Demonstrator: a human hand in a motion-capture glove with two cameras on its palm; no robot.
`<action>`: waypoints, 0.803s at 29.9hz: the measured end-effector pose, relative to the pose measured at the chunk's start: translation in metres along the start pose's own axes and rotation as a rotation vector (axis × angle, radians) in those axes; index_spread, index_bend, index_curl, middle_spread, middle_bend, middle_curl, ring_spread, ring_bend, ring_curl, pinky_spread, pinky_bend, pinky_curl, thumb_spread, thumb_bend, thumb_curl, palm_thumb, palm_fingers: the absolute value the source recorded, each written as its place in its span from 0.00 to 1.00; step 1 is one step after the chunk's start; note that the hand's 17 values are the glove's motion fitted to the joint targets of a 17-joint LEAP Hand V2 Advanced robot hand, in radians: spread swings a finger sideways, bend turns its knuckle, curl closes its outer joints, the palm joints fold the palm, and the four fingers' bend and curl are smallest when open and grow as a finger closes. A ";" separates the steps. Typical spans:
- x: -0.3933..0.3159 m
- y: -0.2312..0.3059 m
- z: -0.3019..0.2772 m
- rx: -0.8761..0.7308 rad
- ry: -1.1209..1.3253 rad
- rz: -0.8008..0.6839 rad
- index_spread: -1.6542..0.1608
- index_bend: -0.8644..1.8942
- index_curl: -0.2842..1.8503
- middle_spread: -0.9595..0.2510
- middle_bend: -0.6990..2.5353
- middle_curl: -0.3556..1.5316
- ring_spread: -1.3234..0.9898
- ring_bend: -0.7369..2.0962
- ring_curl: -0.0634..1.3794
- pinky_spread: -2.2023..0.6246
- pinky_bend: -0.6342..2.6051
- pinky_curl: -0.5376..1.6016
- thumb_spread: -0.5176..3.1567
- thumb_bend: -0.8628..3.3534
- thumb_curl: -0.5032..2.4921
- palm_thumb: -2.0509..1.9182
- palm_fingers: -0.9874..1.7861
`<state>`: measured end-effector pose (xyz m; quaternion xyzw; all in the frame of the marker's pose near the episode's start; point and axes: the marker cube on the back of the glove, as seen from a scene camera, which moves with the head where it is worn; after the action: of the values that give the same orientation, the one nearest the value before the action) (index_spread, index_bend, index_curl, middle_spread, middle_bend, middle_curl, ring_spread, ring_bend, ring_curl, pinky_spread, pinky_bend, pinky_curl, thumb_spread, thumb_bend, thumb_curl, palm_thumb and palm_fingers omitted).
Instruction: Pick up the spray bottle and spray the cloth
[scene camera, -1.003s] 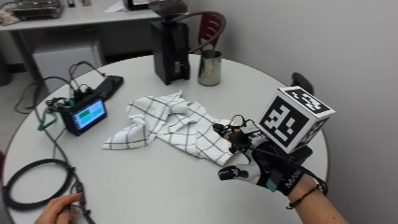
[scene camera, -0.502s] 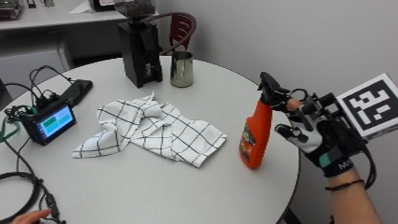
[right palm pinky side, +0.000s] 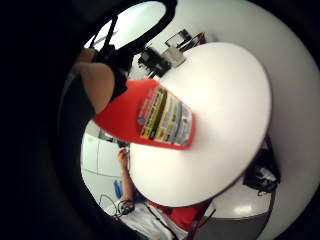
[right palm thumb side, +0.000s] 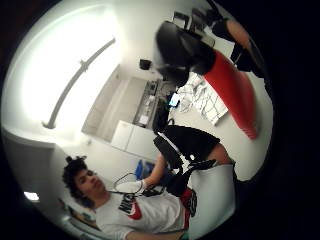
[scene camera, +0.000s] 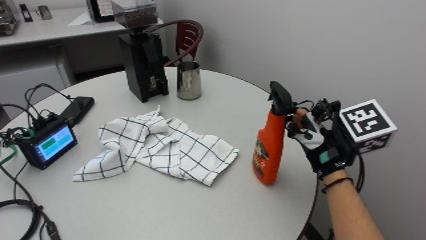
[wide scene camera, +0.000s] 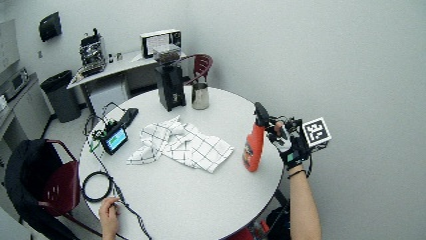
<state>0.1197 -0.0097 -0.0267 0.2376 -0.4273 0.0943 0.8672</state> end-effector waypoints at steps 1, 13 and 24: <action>0.005 -0.003 0.005 -0.015 -0.024 0.002 0.73 0.34 0.23 0.73 0.35 0.38 0.55 0.43 0.28 0.82 0.31 0.40 0.42 0.20 0.26 0.65 0.66; 0.023 -0.018 0.030 -0.028 -0.127 -0.005 0.72 0.34 0.21 0.72 0.35 0.39 0.55 0.44 0.29 0.83 0.30 0.40 0.40 0.20 0.26 0.66 0.63; 0.019 -0.025 0.045 0.003 -0.174 -0.013 0.74 0.40 0.24 0.69 0.39 0.41 0.53 0.44 0.29 0.86 0.22 0.36 0.39 0.22 0.30 0.73 0.69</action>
<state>0.1087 -0.0544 0.0034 0.2491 -0.4993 0.0683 0.8270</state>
